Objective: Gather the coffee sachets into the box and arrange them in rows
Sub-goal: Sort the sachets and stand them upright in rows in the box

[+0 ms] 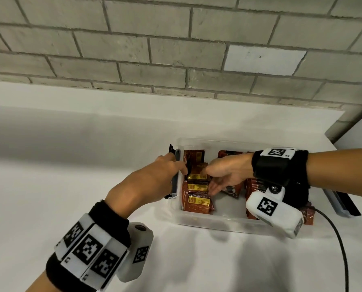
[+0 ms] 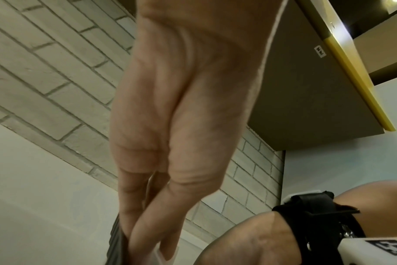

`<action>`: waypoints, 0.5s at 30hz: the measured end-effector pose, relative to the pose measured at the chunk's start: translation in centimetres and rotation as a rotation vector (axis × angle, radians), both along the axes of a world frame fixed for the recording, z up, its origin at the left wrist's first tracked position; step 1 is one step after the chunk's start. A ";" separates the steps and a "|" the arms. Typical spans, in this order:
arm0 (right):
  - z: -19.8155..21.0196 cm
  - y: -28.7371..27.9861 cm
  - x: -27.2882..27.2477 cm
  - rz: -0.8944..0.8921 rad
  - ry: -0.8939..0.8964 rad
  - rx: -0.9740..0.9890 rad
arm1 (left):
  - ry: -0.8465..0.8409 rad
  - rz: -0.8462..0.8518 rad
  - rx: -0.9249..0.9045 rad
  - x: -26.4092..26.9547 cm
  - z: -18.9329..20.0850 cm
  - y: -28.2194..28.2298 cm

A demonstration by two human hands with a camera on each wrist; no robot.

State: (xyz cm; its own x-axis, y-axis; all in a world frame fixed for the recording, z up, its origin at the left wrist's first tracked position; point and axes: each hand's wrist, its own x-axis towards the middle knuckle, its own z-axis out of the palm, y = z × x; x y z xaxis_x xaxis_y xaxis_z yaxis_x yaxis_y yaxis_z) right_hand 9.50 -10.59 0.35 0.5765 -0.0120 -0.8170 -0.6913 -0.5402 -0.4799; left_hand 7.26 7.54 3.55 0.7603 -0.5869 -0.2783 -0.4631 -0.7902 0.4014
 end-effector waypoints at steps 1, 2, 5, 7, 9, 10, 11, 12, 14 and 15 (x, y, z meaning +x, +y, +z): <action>-0.2 0.0 0.1 0.001 -0.008 -0.013 | 0.000 -0.001 -0.006 0.0 -0.1 0.0; -0.3 0.0 0.2 0.004 -0.015 -0.025 | 0.001 -0.001 -0.015 0.0 -0.2 0.1; -0.1 -0.1 0.4 0.027 -0.032 -0.056 | -0.003 0.002 -0.038 0.0 -0.4 0.2; 0.1 -0.2 0.4 0.035 -0.044 -0.088 | 0.002 0.014 -0.051 0.1 -0.4 0.2; 0.3 -0.2 0.3 0.047 -0.048 -0.100 | 0.006 0.022 -0.061 0.0 -0.4 0.1; 0.4 -0.1 0.2 0.054 -0.049 -0.095 | 0.004 0.023 -0.062 0.0 -0.4 0.1; 0.3 0.0 0.2 0.064 -0.053 -0.087 | 0.004 0.023 -0.061 0.0 -0.4 0.1; 0.2 0.2 0.2 0.069 -0.062 -0.076 | 0.007 0.025 -0.060 0.0 -0.4 0.1; -0.1 0.8 0.5 0.045 -0.102 -0.042 | 0.015 0.032 -0.057 0.1 -0.5 0.0; -0.3 1.1 0.6 0.018 -0.120 -0.023 | 0.017 0.034 -0.054 0.2 -0.5 0.0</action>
State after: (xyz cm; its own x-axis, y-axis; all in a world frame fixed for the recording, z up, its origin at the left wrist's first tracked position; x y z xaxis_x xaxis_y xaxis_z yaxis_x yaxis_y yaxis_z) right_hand 10.12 -9.49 0.09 0.6704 -0.0184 -0.7417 -0.6198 -0.5635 -0.5462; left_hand 7.42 7.50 3.06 0.7757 -0.5753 -0.2595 -0.4291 -0.7823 0.4516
